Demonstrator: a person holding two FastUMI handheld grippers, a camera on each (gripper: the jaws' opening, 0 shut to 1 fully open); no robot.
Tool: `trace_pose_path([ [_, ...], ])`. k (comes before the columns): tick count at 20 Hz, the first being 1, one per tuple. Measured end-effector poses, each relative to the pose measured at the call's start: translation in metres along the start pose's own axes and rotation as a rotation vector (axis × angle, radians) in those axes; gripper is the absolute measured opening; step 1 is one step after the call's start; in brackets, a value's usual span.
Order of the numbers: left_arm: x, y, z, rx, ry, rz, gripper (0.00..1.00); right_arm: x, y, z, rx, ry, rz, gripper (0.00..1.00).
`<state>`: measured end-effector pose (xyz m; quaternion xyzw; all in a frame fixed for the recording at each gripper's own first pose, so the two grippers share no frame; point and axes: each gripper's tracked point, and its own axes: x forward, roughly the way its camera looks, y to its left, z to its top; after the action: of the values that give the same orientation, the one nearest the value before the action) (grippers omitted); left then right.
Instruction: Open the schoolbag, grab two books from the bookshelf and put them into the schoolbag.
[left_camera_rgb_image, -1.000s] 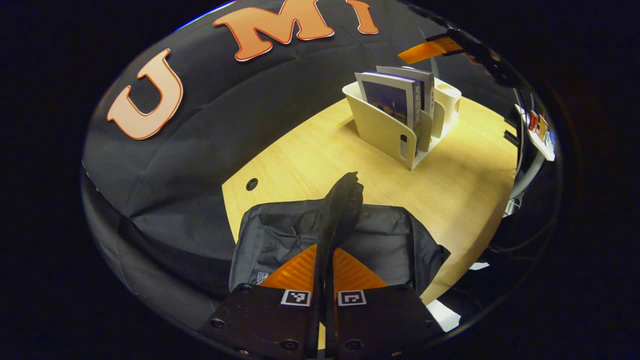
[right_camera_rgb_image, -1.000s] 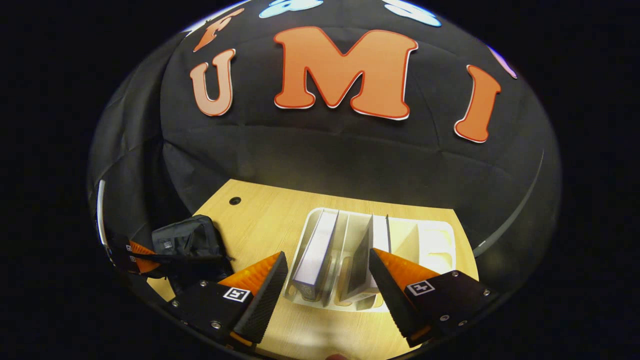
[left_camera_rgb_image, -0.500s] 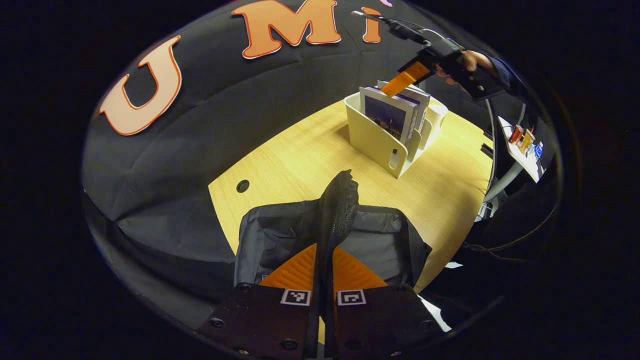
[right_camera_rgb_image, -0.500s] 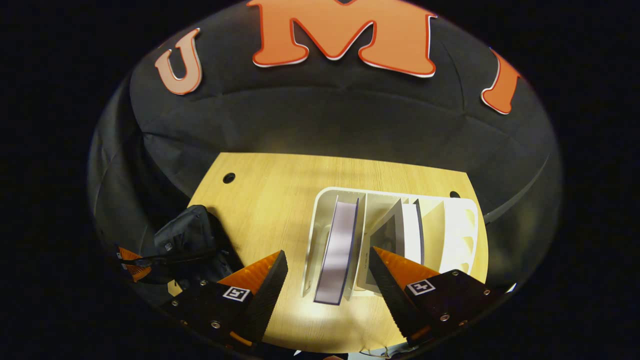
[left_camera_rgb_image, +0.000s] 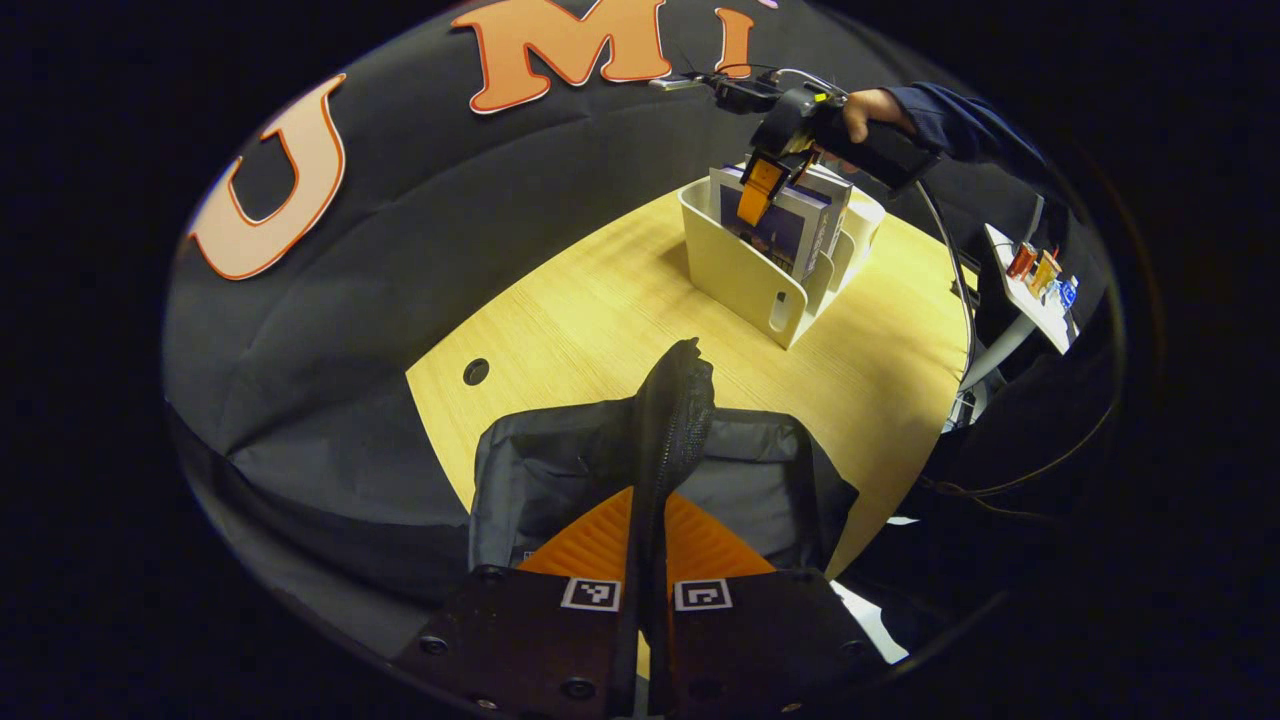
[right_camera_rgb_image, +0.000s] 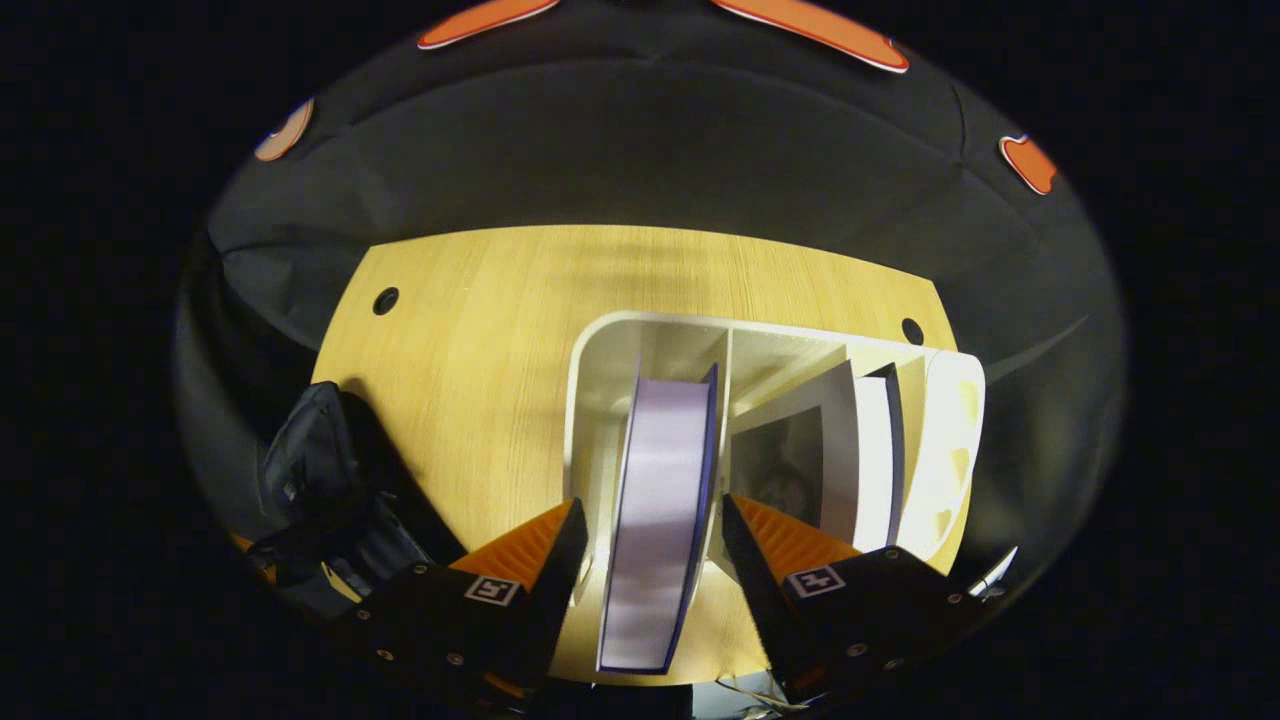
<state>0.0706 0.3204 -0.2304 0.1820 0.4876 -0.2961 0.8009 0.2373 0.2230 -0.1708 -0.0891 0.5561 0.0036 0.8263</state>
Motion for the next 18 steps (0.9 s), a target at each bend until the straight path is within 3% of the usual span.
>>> trace_pose_path([
  [3, 0.002, 0.005, 0.001, 0.001, 0.005, 0.004, 0.06, 0.015, 0.001, -0.009, 0.019, 0.073, -0.01, 0.6],
  [4, 0.004, 0.005, 0.001, -0.004, 0.008, 0.004, 0.06, 0.008, 0.007, -0.008, 0.055, 0.094, 0.01, 0.47],
  [5, 0.005, 0.004, 0.002, -0.009, 0.008, 0.0, 0.06, 0.008, 0.007, -0.01, 0.079, 0.116, 0.02, 0.51],
  [6, 0.006, 0.003, 0.001, -0.012, 0.01, -0.003, 0.06, 0.004, 0.006, -0.008, 0.089, 0.12, 0.027, 0.4],
  [11, 0.006, 0.002, -0.001, -0.018, 0.016, -0.01, 0.06, -0.037, 0.002, -0.008, 0.123, 0.068, 0.123, 0.38],
  [12, 0.007, 0.003, -0.001, -0.012, 0.018, -0.007, 0.06, -0.048, 0.0, -0.011, 0.122, 0.055, 0.143, 0.29],
  [13, 0.008, 0.003, 0.0, -0.005, 0.021, -0.006, 0.06, -0.06, -0.004, -0.013, 0.13, 0.037, 0.158, 0.37],
  [18, 0.009, 0.005, 0.009, -0.008, 0.032, 0.003, 0.06, -0.115, -0.028, -0.032, 0.113, -0.051, 0.202, 0.37],
])
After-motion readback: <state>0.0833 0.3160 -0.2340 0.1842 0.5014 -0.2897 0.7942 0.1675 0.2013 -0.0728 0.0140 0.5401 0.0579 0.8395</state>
